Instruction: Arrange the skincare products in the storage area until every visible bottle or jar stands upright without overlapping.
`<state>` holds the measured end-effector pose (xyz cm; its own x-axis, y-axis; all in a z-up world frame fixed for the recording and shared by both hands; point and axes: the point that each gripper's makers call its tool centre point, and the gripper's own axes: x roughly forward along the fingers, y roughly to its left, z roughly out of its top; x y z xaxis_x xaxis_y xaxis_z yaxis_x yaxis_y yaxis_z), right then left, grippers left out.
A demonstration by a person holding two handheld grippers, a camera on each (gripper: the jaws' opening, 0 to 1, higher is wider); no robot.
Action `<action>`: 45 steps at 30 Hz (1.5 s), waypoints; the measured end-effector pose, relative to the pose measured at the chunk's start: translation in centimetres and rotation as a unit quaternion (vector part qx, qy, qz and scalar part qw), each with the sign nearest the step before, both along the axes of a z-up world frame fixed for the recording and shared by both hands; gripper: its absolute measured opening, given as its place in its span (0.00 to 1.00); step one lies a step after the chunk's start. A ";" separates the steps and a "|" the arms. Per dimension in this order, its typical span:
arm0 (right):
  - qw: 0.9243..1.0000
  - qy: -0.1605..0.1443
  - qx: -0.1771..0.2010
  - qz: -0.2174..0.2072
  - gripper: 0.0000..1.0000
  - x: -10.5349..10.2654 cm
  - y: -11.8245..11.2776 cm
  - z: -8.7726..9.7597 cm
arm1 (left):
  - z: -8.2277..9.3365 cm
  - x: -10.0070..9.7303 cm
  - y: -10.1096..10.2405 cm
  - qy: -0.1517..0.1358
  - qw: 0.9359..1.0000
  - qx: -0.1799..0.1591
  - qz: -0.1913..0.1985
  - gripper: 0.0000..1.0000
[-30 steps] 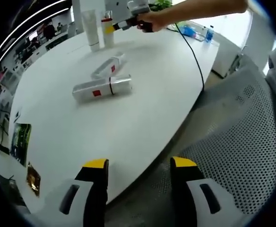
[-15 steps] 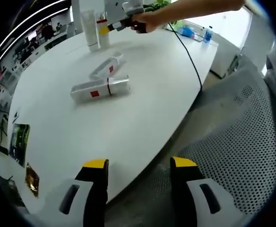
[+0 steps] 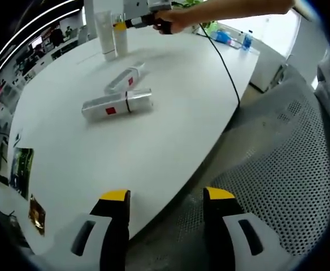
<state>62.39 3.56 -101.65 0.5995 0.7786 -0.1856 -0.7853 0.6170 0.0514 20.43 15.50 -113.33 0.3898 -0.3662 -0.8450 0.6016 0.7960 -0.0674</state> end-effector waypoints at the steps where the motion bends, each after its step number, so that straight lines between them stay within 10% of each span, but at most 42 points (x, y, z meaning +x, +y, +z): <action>1: 1.000 -0.002 -0.002 0.003 0.36 0.0 0.1 0.0 | 0.0 0.0 0.0 0.001 1.000 0.001 -0.001 0.46; 45: 0.995 0.008 -0.045 0.086 0.27 -0.1 0.9 -0.4 | -0.1 -0.1 -0.2 0.002 1.000 -0.001 -0.007 0.45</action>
